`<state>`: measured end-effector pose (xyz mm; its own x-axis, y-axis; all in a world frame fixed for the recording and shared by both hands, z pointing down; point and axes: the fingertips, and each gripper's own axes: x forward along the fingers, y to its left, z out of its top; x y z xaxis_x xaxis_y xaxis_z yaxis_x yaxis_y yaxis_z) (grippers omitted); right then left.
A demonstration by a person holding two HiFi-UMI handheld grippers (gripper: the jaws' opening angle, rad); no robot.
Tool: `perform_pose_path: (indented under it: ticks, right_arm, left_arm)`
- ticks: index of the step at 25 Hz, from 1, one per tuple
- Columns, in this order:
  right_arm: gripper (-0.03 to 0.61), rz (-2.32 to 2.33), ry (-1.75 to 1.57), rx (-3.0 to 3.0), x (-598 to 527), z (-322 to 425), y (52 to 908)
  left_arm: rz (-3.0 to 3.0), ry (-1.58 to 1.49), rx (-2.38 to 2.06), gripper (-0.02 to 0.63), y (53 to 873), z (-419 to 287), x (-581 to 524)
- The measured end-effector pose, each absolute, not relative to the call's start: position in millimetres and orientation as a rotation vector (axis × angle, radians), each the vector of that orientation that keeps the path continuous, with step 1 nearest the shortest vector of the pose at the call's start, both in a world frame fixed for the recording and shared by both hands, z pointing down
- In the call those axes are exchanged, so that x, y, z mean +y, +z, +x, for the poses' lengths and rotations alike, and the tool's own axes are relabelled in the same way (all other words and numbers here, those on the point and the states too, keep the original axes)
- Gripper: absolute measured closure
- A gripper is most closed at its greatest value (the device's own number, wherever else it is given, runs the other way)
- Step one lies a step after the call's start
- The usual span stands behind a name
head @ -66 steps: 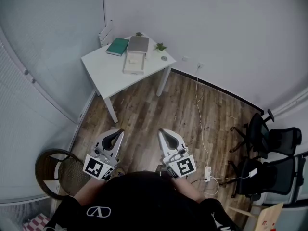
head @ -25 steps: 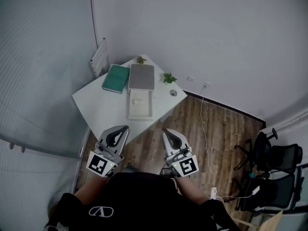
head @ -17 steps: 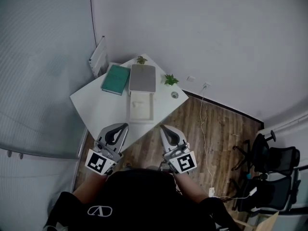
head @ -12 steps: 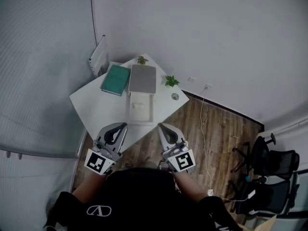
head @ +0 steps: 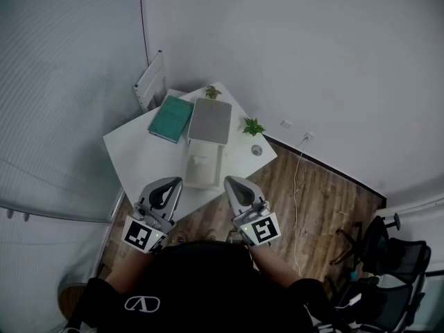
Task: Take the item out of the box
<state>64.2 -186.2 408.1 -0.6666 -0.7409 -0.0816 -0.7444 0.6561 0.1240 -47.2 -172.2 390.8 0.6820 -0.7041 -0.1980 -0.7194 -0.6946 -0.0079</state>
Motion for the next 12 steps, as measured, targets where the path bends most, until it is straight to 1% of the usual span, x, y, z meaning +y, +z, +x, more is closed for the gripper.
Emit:
perform_pose_path:
  ticks: [6, 7, 8, 9, 12]
  right_arm:
    - [0.574, -1.228, 0.154, 2.919, -209, 64, 428]
    - [0.483, -1.206, 0.147, 2.930, -215, 60, 429]
    - [0.106, -1.173, 0.140, 2.931, -220, 56, 428]
    - [-0.006, -1.135, 0.135, 2.939, -224, 52, 426]
    - [-0.005, -1.075, 0.146, 3.048, -227, 46, 433]
  left_arm:
    - [-2.797, 0.271, 1.235, 0.609, 394, -41, -186]
    - [-2.798, 0.273, 1.242, 0.609, 395, -40, -187]
    - [-2.797, 0.277, 1.248, 0.609, 396, -39, -188]
    - [-2.798, 0.279, 1.256, 0.609, 397, -38, -189]
    - [-2.804, 0.279, 1.277, 0.609, 401, -36, -190]
